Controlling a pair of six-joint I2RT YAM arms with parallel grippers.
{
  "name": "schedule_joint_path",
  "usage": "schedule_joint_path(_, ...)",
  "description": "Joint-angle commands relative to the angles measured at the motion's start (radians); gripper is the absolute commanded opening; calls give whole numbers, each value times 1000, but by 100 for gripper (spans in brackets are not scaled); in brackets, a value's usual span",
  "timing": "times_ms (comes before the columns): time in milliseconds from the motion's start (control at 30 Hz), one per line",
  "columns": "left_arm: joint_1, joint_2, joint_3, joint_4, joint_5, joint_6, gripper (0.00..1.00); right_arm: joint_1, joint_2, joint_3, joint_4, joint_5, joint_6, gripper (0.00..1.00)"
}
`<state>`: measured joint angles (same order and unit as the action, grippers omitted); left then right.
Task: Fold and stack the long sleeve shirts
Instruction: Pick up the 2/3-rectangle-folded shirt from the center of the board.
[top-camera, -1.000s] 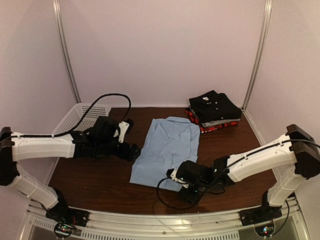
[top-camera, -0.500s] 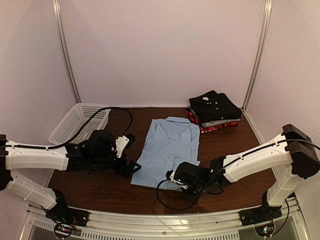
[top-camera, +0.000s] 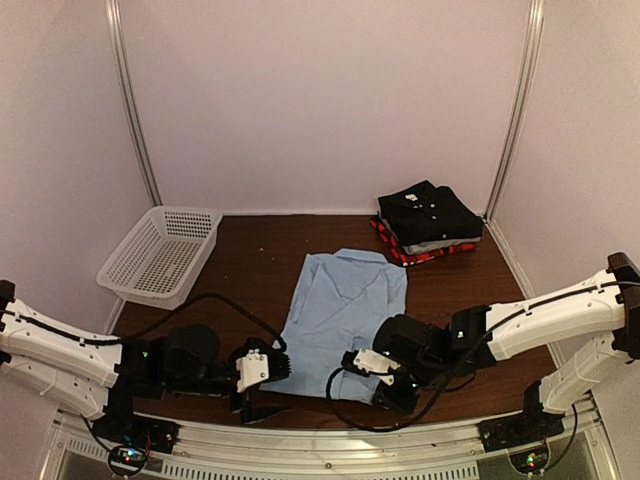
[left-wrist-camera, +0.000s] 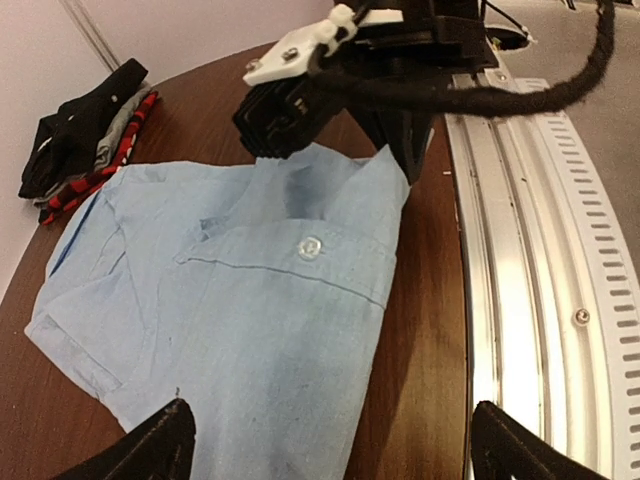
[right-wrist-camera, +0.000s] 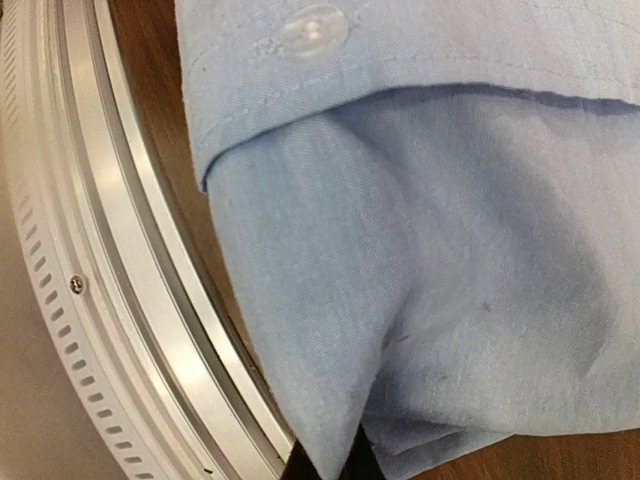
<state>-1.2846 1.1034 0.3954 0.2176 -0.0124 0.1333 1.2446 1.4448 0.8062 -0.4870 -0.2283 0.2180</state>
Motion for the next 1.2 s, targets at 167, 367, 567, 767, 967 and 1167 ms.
schedule_joint_path(167,-75,113,11,79,-103,268,98,-12,-66,-18,-24,-214,9,0)
schedule_joint_path(367,-86,186,28,48,-143,313,98,-32,-121,-26,-43,-272,15,0)
schedule_joint_path(567,-87,211,8,125,-292,366,90,-37,-141,-33,-55,-308,10,0)
schedule_joint_path(767,-88,256,4,166,-348,385,60,-43,-143,-37,-54,-326,4,0)
schedule_joint_path(967,-88,240,63,36,-275,300,30,-52,-170,-33,-68,-240,30,0)
schedule_joint_path(1167,-87,173,124,-85,-126,147,0,-53,-227,-36,-73,-127,73,18)
